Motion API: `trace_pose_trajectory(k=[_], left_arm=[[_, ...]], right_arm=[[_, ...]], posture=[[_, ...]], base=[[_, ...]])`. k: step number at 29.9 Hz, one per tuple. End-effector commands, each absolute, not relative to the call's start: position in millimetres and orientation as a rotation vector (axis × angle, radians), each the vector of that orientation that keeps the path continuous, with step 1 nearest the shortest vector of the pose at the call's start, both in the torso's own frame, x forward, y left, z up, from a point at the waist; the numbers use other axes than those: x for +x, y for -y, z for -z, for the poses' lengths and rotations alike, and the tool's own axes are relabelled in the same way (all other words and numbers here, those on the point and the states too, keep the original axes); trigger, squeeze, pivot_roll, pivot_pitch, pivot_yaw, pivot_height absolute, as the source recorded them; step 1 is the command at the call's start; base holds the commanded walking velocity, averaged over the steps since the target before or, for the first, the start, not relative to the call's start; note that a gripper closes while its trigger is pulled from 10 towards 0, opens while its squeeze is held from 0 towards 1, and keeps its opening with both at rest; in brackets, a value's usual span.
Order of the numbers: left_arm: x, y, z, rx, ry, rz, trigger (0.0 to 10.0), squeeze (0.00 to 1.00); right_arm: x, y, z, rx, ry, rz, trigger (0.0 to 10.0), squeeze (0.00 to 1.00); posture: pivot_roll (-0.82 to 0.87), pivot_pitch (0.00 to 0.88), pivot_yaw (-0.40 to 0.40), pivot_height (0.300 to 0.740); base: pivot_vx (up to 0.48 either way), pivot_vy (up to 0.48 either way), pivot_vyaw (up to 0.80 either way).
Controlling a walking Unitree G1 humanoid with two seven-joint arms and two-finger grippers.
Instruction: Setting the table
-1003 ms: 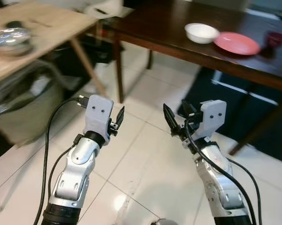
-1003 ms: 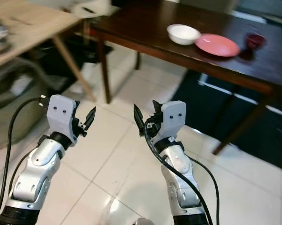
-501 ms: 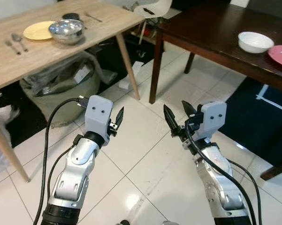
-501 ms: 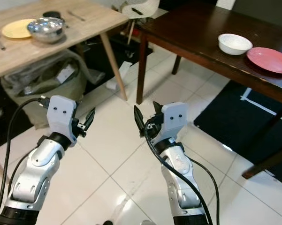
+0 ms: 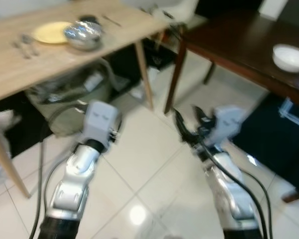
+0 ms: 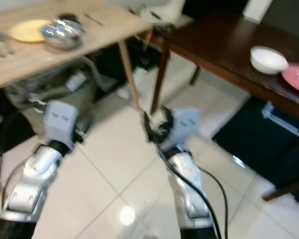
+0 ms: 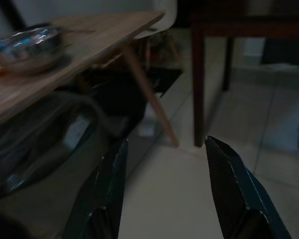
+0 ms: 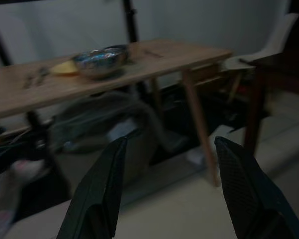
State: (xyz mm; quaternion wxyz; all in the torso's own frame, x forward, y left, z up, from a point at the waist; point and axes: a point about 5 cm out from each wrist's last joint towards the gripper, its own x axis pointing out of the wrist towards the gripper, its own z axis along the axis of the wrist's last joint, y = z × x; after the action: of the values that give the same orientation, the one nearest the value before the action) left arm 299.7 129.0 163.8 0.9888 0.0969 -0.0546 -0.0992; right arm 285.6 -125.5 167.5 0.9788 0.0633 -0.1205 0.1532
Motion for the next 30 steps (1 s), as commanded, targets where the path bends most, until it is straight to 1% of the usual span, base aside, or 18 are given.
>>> trace_pose_trajectory(k=[1,7,15,19,22,23,30], left_arm=[[299,-123,-160,0.196,0.097,0.222,10.0,0.00],[299,-123,-161,0.199,0.097,0.221,10.0,0.00],[299,-124,-161,0.202,0.100,0.219,10.0,0.00],[300,-125,-166,0.217,0.133,0.195,10.0,0.00],[300,-127,-171,0.231,0.164,0.179,10.0,0.00],[301,-129,-178,0.233,0.200,0.158,10.0,0.00],[301,-134,-186,0.247,0.238,0.133,10.0,0.00]], right_arm=[[285,131,-165,0.123,0.232,-0.287,10.0,0.00],[286,132,-165,0.131,0.236,-0.276,10.0,0.00],[286,133,-166,0.142,0.242,-0.272,10.0,0.00],[286,132,-170,0.160,0.258,-0.289,10.0,0.00],[286,131,-174,0.167,0.269,-0.308,10.0,0.00],[287,129,-177,0.173,0.275,-0.320,10.0,0.00],[290,128,-183,0.199,0.296,-0.339,10.0,0.00]], posture=[[-0.13,0.017,0.029,0.740],[-0.13,0.019,0.030,0.740],[-0.12,0.019,0.030,0.740],[-0.12,0.018,0.031,0.740],[-0.12,0.016,0.033,0.740],[-0.12,0.015,0.033,0.740],[-0.11,0.011,0.033,0.740]], base=[[0.480,0.000,0.77],[0.480,0.000,0.76],[0.480,0.000,0.00],[0.480,0.000,0.00],[0.480,0.000,0.77],[0.480,0.000,0.77],[0.480,0.000,0.76]])
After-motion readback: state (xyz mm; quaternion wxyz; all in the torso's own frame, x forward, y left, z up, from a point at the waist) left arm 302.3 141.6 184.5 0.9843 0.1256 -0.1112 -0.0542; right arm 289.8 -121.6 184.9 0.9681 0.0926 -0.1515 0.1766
